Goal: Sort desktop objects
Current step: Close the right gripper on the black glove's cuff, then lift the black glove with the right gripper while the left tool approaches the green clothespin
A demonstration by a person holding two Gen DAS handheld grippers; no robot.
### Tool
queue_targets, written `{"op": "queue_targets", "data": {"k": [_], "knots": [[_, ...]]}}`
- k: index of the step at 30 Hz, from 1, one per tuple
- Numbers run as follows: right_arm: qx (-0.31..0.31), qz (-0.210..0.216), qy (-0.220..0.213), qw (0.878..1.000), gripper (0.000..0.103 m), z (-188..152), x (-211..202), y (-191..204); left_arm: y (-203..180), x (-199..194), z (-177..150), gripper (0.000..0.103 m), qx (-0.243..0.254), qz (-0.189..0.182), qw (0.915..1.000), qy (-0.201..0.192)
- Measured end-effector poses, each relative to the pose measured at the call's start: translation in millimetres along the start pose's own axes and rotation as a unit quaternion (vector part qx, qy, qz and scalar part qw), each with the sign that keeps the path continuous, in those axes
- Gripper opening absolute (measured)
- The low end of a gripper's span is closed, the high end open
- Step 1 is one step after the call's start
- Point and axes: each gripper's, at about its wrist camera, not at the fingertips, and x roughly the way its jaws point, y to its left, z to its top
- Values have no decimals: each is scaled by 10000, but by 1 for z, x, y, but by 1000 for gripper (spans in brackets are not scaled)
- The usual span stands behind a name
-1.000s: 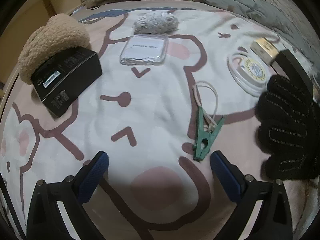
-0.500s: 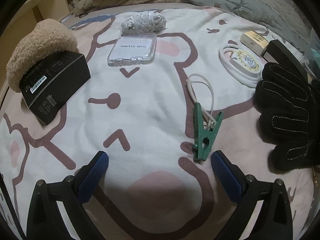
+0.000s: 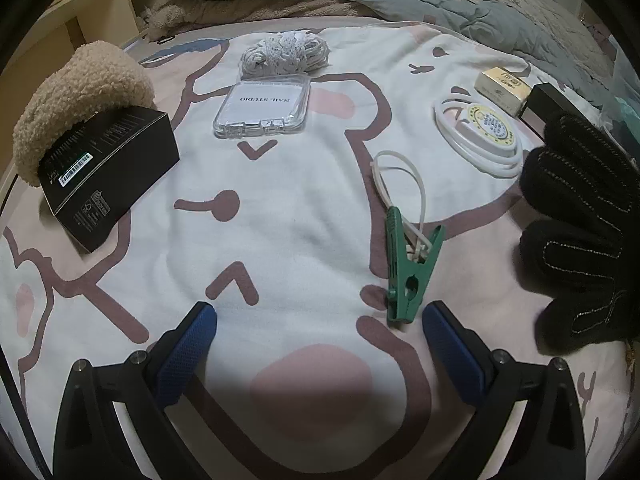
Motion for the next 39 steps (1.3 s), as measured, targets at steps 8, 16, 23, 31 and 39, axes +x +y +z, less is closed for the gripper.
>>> {"op": "queue_targets", "data": {"k": [8,16,23,31,39], "knots": [[-328,306,215,9988,18,-26,-20,15,0,-1,3,103,-22,-17,9999,143],[-491,727,626,9942,18,-68,-33,22,5,-6,7,103,-229,-290,9988,332],[-603,923,937,9895,18,-95,-34,25,-9,-19,7,103,6,-411,9990,189],[-597,939,557,9922,19,-86,-50,16,-5,-25,19,103,-65,-526,9986,71],[-1371,746,255,9874,73,-95,-58,21,-2,-16,20,102,-164,-541,9982,208]]}}
